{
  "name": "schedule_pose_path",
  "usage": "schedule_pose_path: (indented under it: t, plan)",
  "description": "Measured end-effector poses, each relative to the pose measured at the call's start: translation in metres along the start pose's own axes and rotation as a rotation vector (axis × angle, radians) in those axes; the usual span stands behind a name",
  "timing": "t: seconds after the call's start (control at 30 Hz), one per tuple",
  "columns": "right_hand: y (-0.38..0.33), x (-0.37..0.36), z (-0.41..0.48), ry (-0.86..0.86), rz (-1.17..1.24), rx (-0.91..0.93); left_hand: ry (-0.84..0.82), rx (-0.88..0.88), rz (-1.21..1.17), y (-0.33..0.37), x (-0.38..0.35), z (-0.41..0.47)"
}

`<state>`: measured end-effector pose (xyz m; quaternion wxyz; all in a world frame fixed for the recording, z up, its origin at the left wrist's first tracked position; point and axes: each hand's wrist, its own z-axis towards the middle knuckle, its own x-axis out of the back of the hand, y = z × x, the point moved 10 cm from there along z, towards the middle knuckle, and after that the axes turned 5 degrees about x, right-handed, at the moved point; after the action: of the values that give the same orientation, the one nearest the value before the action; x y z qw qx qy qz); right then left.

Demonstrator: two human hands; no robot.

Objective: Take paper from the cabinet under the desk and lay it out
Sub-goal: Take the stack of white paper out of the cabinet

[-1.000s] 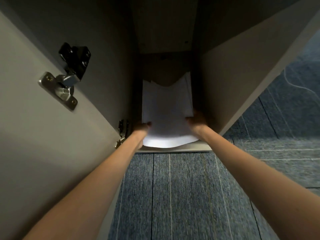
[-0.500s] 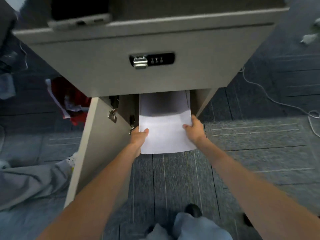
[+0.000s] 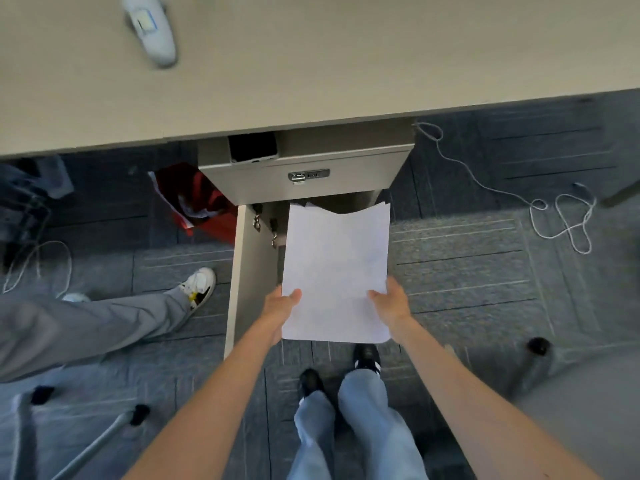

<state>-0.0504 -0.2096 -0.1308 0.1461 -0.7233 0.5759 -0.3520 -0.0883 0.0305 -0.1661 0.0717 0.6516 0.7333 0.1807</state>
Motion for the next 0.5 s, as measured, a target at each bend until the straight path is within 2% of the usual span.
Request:
schedule_pose_path:
  t: [0.33,0.5]
  plan:
    - [-0.006,0.065,-0.131,0.063,0.178,0.008,-0.204,0.008,-0.078,-0.009,-0.010,-0.129]
    - [-0.029,0.096,-0.172,0.098,0.279,0.074,-0.286,-0.069,-0.049,0.018,-0.019,-0.176]
